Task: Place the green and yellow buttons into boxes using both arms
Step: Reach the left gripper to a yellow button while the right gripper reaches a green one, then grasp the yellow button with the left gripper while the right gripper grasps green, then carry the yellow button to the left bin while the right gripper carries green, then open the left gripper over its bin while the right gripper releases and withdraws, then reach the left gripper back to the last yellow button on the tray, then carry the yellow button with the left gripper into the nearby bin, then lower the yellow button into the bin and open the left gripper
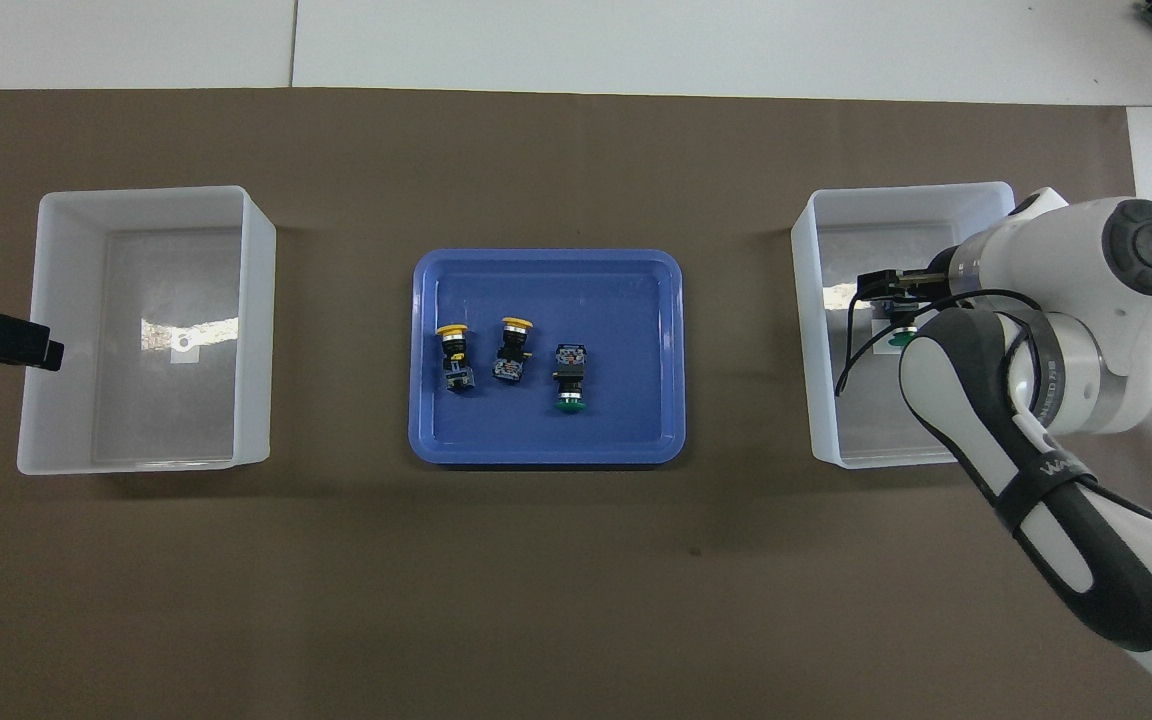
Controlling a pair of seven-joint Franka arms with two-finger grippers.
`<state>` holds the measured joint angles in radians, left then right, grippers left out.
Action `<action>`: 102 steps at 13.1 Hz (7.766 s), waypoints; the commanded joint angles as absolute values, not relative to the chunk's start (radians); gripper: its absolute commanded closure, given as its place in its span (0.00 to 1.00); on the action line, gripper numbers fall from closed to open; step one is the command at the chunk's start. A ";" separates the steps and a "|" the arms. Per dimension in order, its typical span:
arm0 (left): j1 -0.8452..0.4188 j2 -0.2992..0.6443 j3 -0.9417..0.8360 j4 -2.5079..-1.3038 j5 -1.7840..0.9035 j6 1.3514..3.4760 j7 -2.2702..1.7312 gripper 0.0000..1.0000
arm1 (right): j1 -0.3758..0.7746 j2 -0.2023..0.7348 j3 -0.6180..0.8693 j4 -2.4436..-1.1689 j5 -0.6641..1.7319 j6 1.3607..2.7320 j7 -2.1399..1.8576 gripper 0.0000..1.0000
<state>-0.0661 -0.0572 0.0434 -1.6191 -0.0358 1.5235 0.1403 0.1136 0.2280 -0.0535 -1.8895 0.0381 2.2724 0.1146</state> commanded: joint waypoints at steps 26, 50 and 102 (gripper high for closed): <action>-0.540 0.225 0.035 -2.114 -0.071 2.496 -0.598 0.88 | 0.580 0.336 -0.043 -1.876 0.123 2.401 0.574 1.00; 0.045 0.254 0.043 -2.060 0.026 2.580 0.236 0.80 | 0.068 0.111 -0.044 -1.994 0.052 2.249 0.081 0.00; -0.043 0.278 0.028 -2.083 0.026 2.680 0.049 0.71 | 0.035 -0.094 -0.043 -1.631 -0.015 1.548 0.081 0.00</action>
